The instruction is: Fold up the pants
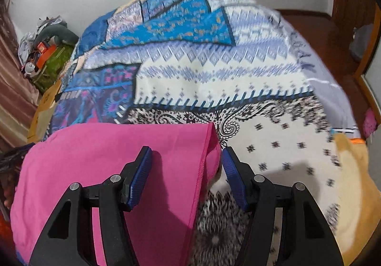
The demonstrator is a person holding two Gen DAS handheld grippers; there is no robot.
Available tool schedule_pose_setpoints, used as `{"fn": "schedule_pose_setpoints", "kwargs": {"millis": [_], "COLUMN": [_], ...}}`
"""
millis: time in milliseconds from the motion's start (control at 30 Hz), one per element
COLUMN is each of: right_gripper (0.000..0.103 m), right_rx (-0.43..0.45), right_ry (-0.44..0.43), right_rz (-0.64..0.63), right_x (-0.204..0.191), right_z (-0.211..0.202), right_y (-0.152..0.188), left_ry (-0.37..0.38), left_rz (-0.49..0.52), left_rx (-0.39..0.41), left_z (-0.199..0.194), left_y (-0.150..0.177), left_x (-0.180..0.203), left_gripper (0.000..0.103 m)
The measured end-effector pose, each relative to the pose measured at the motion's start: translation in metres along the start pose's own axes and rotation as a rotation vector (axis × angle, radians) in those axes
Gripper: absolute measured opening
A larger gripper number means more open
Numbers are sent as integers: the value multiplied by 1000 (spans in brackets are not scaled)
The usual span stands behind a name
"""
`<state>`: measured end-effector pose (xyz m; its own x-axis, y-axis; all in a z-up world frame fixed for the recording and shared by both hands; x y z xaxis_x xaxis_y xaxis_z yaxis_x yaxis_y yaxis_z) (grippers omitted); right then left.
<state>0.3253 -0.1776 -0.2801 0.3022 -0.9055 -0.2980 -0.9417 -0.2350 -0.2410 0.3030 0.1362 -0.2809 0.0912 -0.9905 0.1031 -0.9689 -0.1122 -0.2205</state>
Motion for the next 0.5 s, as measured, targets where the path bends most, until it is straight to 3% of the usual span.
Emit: {"fn": "schedule_pose_setpoints", "kwargs": {"millis": [100,367,500], "right_gripper": [49,44,40], "right_rx": [-23,-21,-16], "right_ry": [-19,28,160], "right_rz": [-10,-28,-49], "right_x": [-2,-4,-3], "right_z": [12,13,7], "right_y": [2,4,-1], "left_ry": [-125,-124,-173], "left_rz": [28,8,26], "left_rx": [5,11,22], "left_z": [6,8,-2], "left_y": [6,11,15], "left_x": [-2,-9,-9], "left_gripper": [62,62,62]}}
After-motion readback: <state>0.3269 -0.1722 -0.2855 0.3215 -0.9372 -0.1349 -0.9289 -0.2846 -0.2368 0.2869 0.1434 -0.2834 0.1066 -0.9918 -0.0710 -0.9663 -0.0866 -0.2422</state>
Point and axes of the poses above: each gripper's, at about its wrist camera, not at the fingertips, and z roughly the way its jaws point, x to its right, y to its underside, the point moved 6 cm from there along z, roughly the way its jaws point, and after that the axes turned 15 degrees about -x, right-handed, at the moved point
